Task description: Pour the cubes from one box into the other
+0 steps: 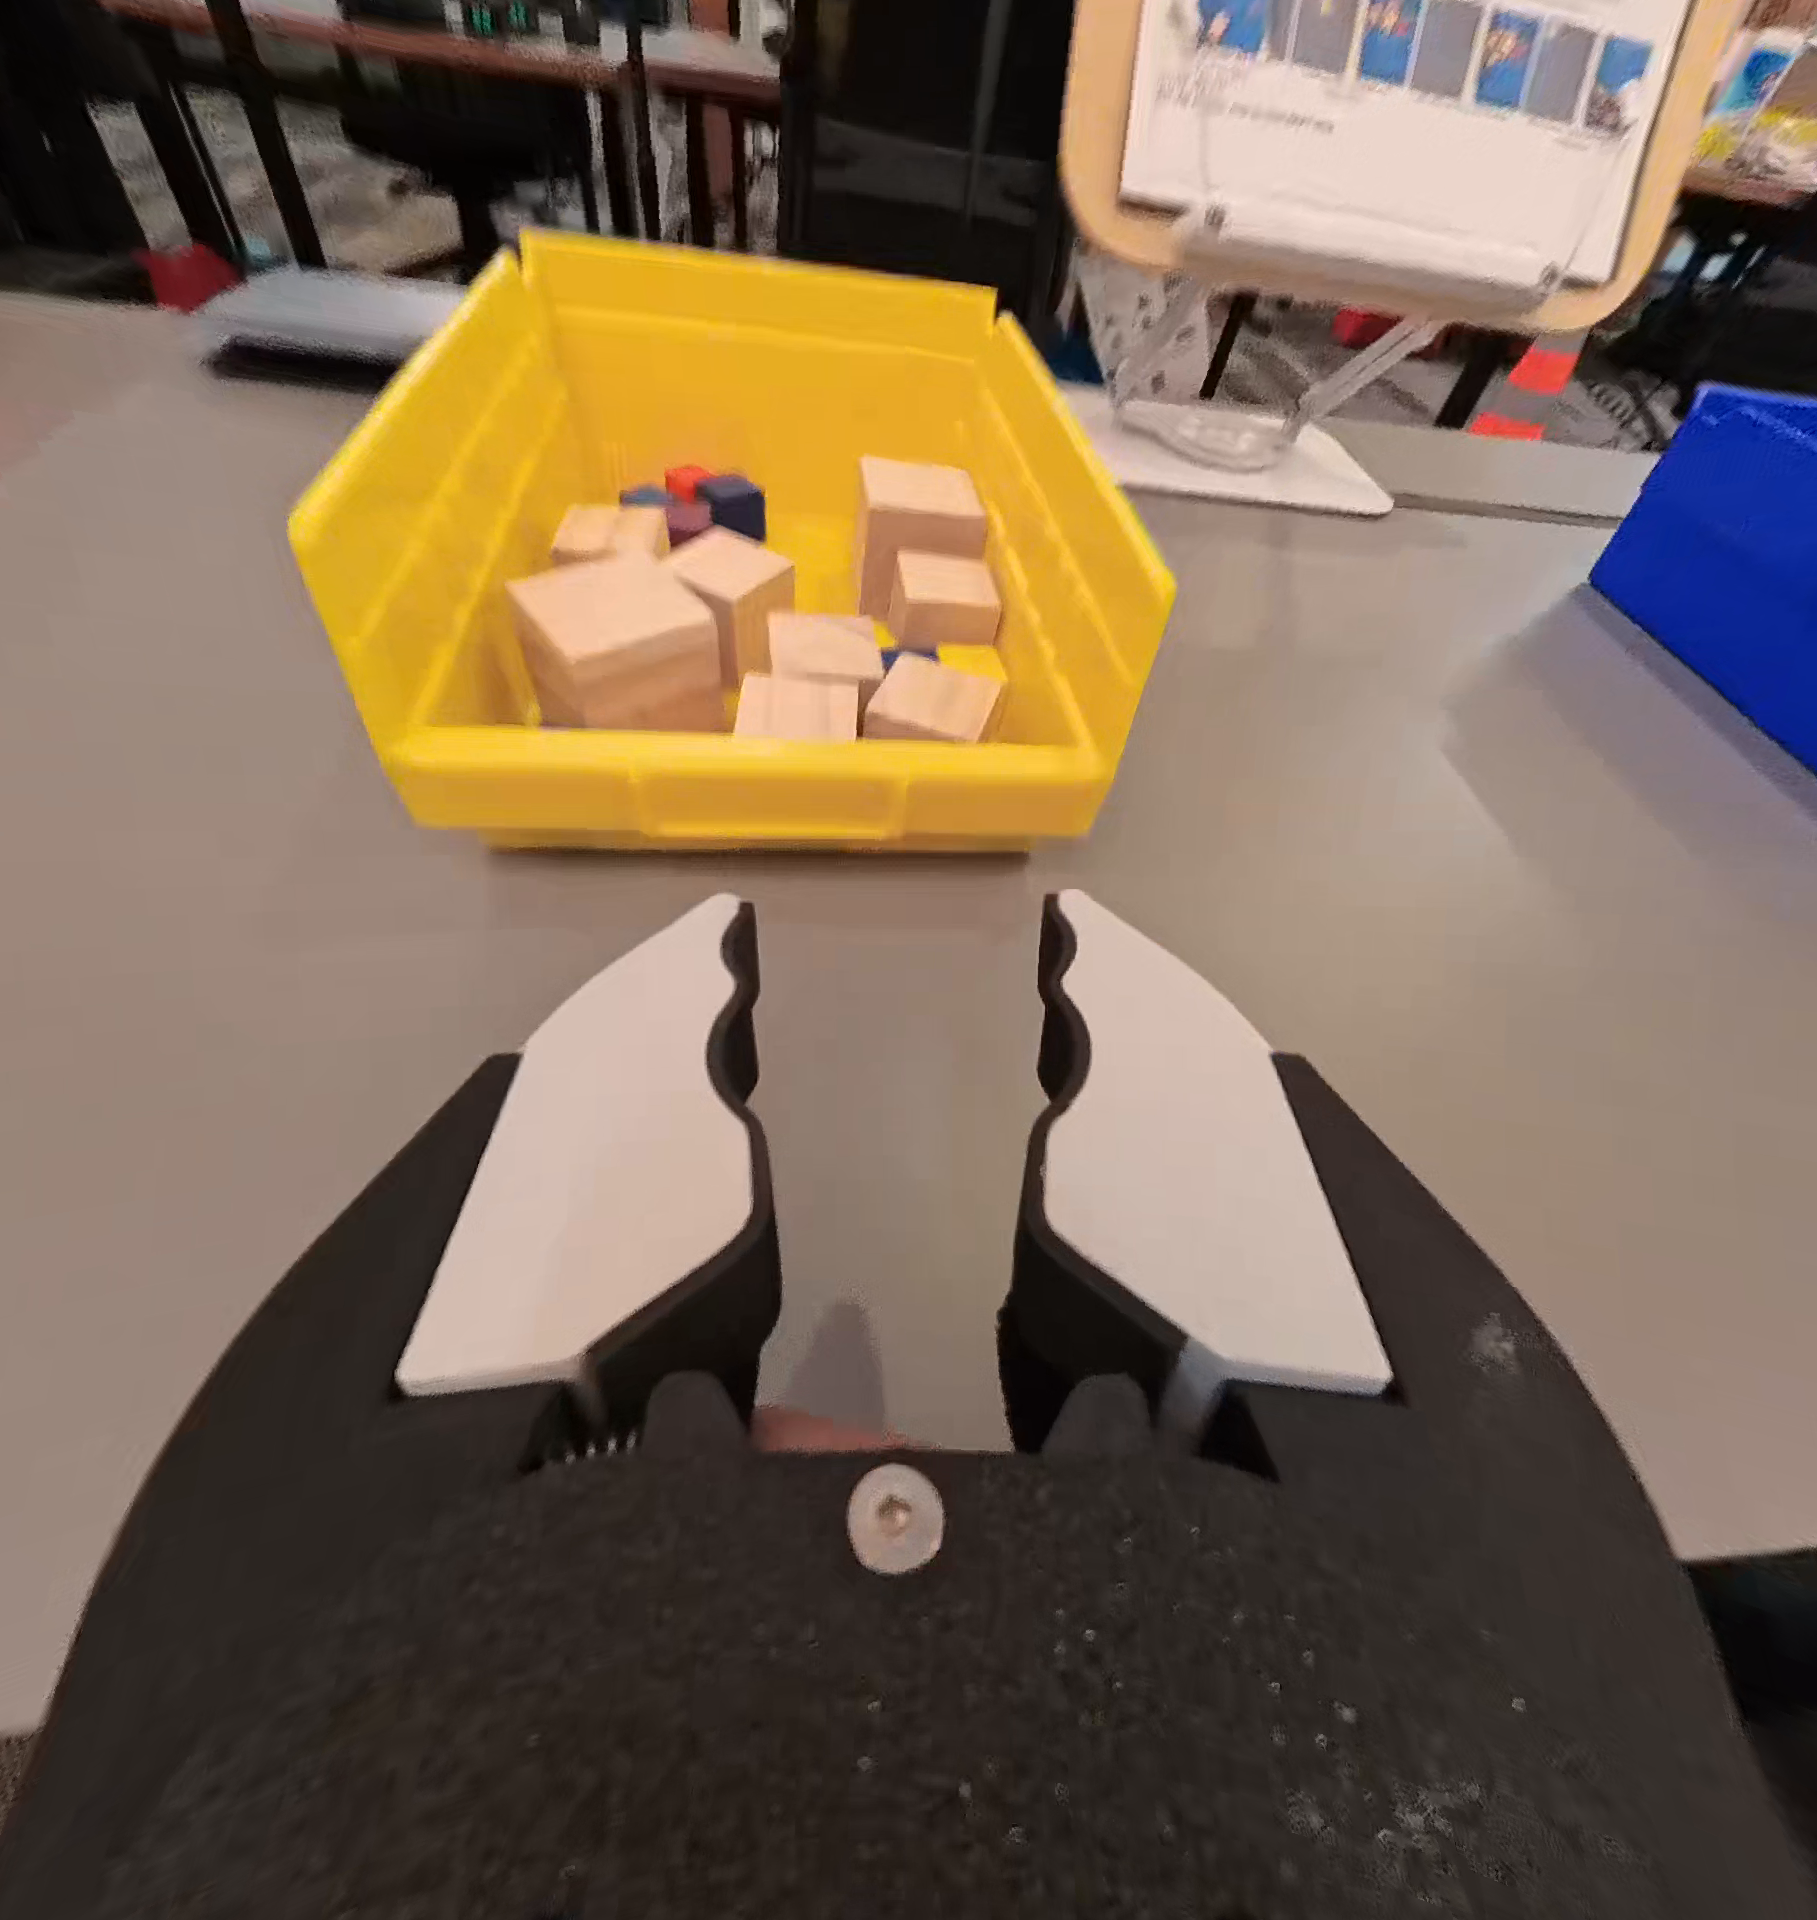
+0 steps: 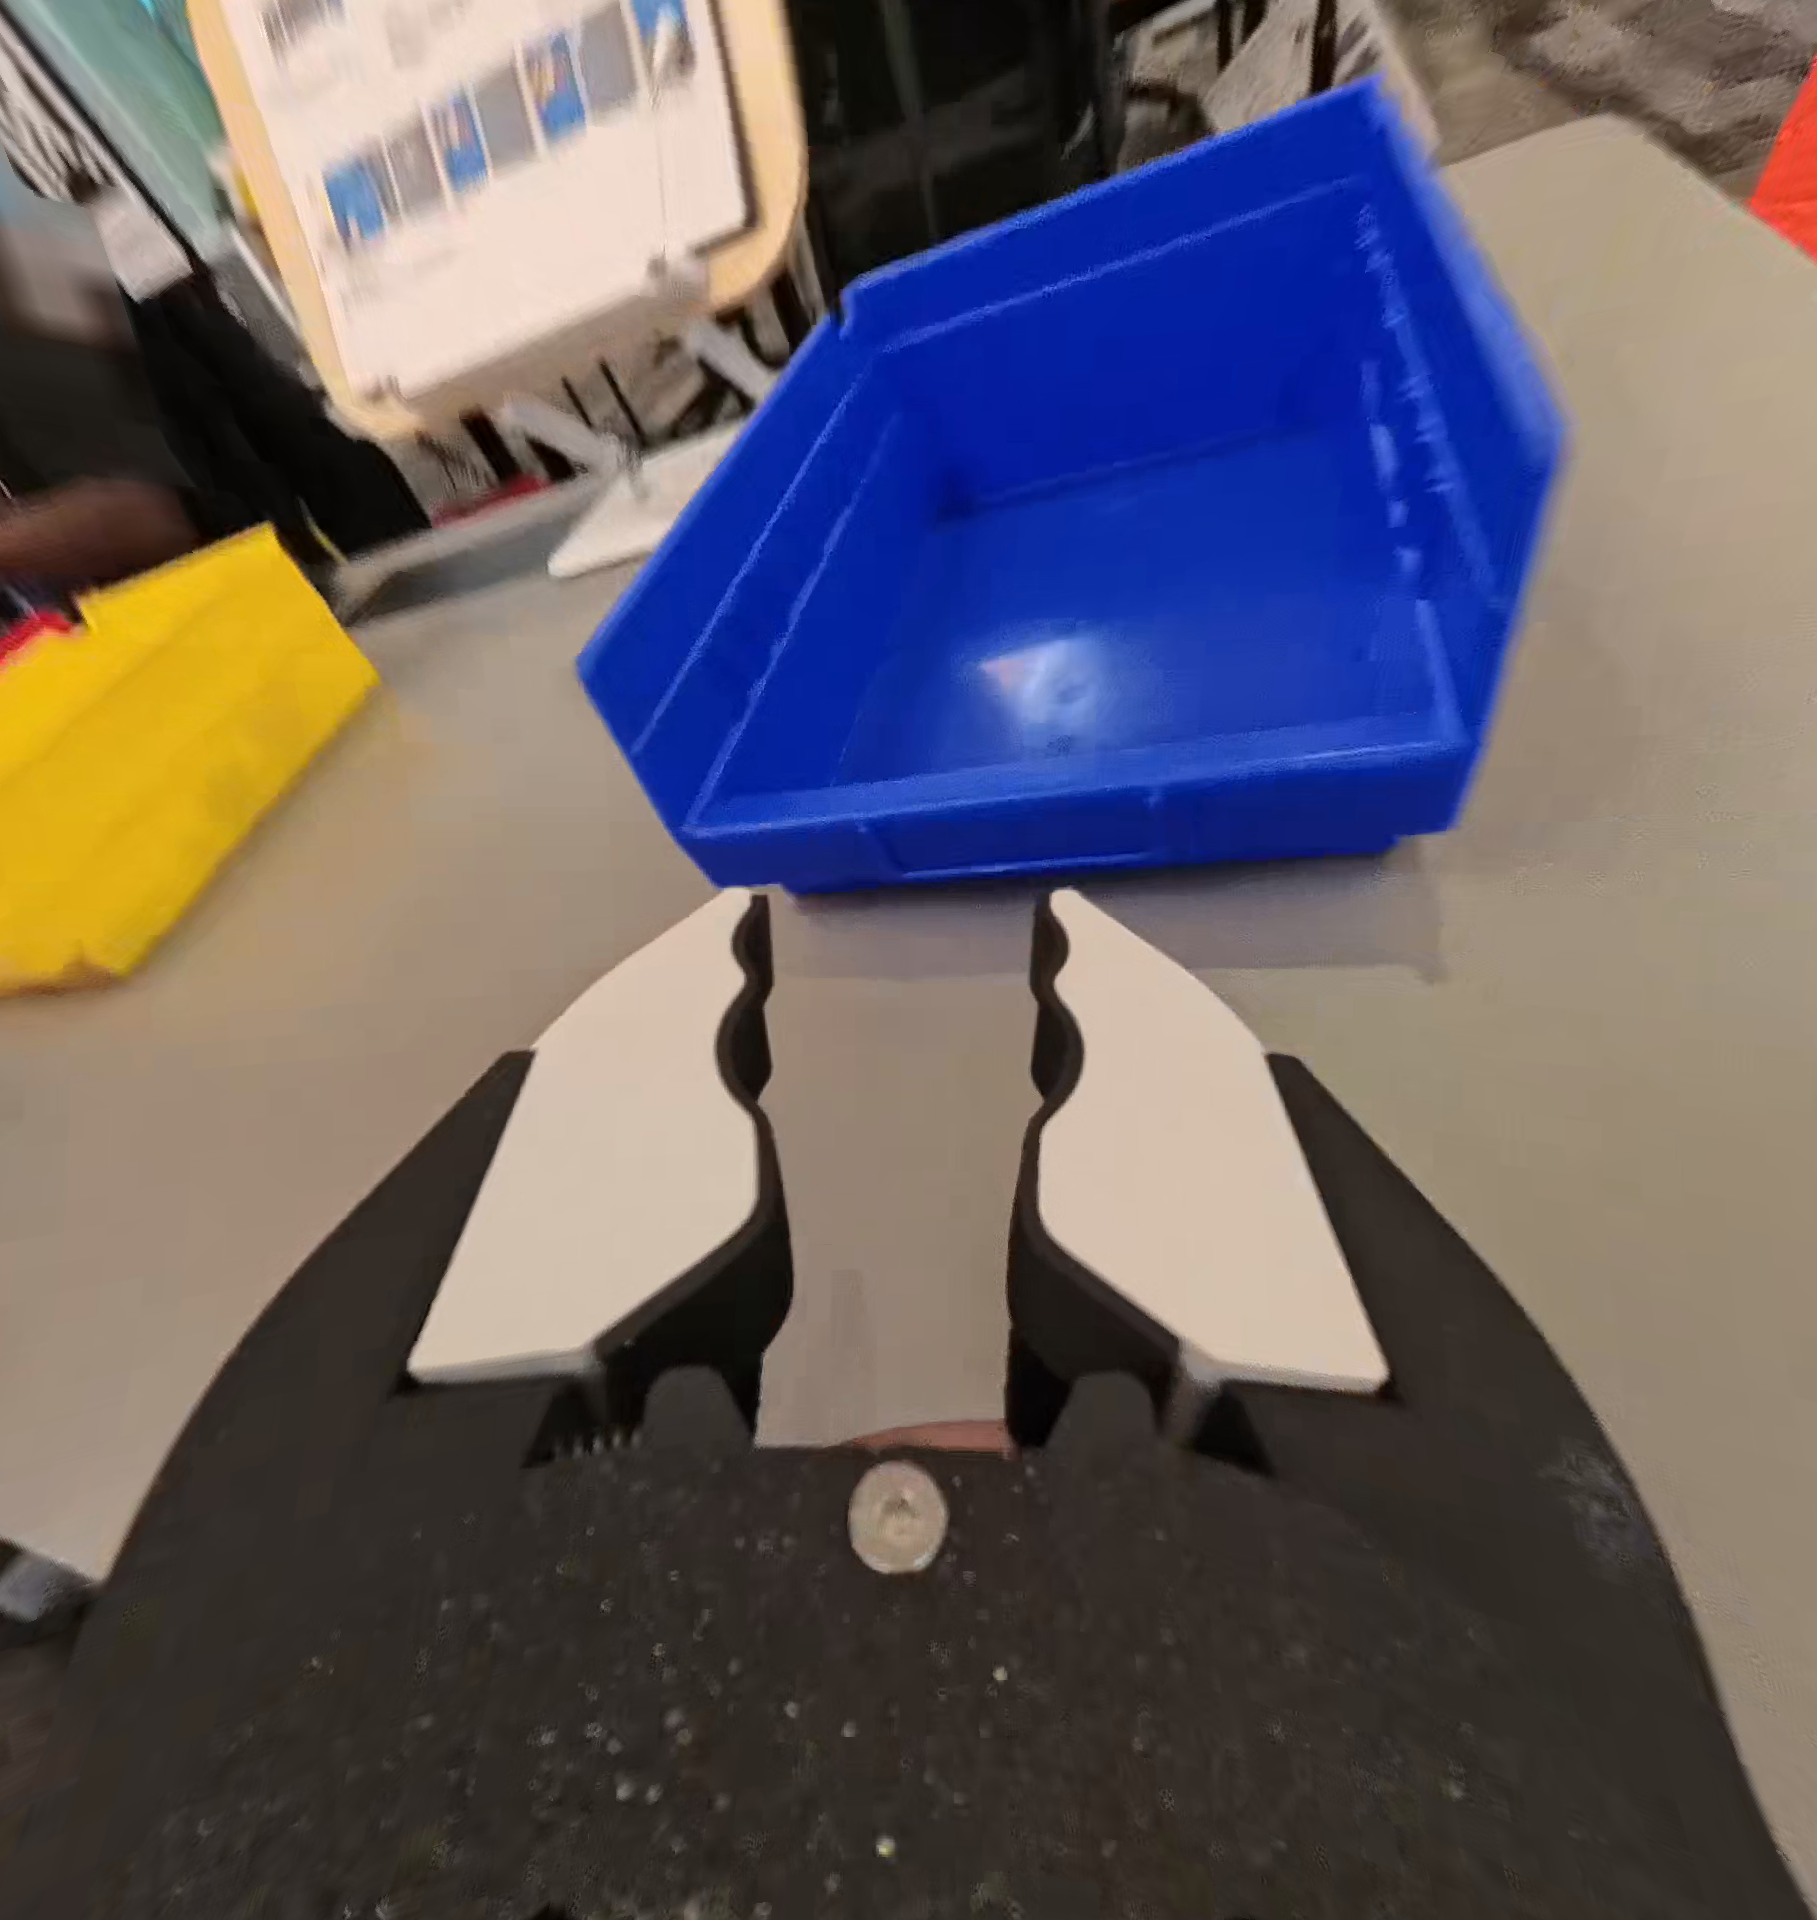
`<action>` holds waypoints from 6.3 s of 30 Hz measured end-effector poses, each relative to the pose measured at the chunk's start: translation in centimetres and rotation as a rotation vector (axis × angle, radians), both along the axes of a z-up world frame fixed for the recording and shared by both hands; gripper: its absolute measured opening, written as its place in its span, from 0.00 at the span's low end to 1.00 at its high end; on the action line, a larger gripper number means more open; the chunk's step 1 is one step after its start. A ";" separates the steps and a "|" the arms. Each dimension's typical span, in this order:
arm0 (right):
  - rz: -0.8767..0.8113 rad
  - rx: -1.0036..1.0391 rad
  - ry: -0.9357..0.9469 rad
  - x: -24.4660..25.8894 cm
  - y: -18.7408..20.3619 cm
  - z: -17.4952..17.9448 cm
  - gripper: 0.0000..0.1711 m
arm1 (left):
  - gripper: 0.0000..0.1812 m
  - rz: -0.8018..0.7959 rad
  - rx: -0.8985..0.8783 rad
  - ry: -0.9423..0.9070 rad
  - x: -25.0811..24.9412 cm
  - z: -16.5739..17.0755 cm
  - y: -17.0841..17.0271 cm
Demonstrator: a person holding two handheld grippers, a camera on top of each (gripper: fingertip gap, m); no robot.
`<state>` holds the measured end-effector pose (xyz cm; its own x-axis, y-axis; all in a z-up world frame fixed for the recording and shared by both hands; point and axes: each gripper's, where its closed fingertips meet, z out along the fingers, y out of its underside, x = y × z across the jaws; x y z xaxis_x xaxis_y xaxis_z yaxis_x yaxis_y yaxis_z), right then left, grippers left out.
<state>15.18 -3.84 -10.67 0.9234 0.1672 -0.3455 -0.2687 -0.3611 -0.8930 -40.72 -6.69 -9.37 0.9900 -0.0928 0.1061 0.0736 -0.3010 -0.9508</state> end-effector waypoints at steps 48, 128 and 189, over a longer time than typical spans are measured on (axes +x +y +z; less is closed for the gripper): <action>-0.015 0.027 -0.119 -0.4 0.0 -0.6 0.26 | 0.27 -0.024 -0.038 -0.055 -0.3 -1.2 0.7; 1.434 -0.690 -1.153 -51.0 33.6 -2.2 0.02 | 0.01 0.037 -0.167 0.013 -13.0 -3.5 13.3; -0.030 -0.087 -0.849 21.1 26.3 16.7 0.02 | 0.02 -0.755 0.567 0.372 48.7 10.1 34.4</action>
